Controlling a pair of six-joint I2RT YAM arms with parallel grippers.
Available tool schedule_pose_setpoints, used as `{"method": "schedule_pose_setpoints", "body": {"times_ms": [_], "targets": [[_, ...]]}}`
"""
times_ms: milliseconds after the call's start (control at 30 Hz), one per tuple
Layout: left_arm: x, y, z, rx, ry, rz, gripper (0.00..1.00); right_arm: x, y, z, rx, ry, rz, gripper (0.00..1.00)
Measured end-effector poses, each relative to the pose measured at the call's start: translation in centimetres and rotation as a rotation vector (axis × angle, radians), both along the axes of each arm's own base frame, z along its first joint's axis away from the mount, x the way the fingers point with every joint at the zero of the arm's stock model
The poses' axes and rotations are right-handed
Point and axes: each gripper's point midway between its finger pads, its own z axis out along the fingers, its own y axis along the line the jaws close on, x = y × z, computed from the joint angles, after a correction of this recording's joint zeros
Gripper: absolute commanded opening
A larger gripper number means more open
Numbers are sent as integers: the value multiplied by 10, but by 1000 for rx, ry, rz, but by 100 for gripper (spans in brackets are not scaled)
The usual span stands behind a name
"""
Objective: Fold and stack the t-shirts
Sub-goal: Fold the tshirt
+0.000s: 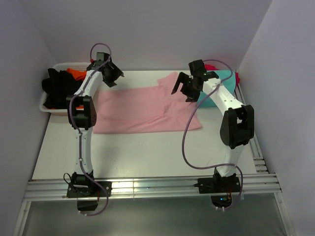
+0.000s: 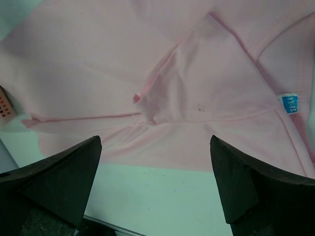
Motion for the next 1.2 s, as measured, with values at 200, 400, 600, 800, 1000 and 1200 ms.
{"method": "schedule_pose_setpoints", "body": {"times_ms": [200,400,600,800,1000,1200], "targets": [[-3,22,-31,80,64,73,71,0,-4,7,-10,-25,20,98],[-15,48,-50,131,139,159,70,-6,-13,-5,-22,6,19,98],[-26,55,-56,148,188,188,69,-6,-15,-6,-18,9,19,97],[-35,63,-62,181,226,219,69,-4,-14,-13,-15,25,21,97],[-35,64,-69,183,261,237,64,-2,-16,-29,-12,65,18,97],[-30,69,-72,159,263,258,41,6,-16,-30,-5,75,11,97]]}}
